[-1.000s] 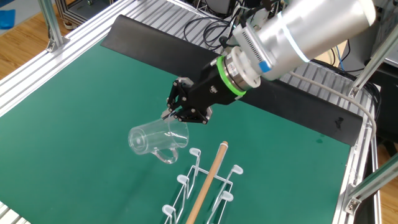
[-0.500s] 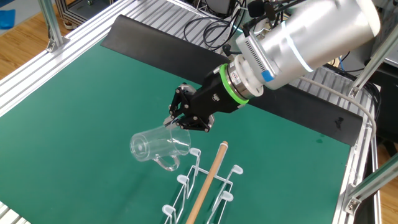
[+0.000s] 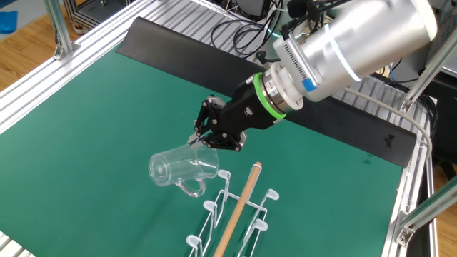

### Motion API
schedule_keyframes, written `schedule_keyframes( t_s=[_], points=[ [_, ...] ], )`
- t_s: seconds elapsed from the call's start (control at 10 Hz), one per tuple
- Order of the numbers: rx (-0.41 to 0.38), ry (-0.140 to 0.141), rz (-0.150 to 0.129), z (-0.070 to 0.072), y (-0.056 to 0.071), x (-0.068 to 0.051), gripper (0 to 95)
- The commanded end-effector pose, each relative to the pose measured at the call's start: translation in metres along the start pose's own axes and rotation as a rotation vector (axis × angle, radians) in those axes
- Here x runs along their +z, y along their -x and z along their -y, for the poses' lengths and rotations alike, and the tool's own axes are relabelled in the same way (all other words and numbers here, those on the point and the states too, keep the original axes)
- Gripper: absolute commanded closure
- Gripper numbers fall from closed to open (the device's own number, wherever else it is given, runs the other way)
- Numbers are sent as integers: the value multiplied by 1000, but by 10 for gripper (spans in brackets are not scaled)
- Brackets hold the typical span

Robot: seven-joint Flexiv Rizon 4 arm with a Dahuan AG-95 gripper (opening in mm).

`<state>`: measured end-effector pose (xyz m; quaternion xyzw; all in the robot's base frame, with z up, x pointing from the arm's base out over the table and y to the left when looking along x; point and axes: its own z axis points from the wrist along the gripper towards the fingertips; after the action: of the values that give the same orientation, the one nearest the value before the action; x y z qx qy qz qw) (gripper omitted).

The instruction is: Put the cup on the cup rack

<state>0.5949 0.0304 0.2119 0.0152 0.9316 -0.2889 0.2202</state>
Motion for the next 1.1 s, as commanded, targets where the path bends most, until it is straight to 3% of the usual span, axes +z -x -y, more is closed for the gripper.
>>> schedule_keyframes(
  t_s=[0.1,0.3,0.6,1.1],
  points=[
    [33,1,29,-5,2,3,950],
    [47,3,53,-8,3,4,950],
    [103,9,114,-11,4,1,950],
    [150,13,139,-18,1,-1,950]
  ],
)
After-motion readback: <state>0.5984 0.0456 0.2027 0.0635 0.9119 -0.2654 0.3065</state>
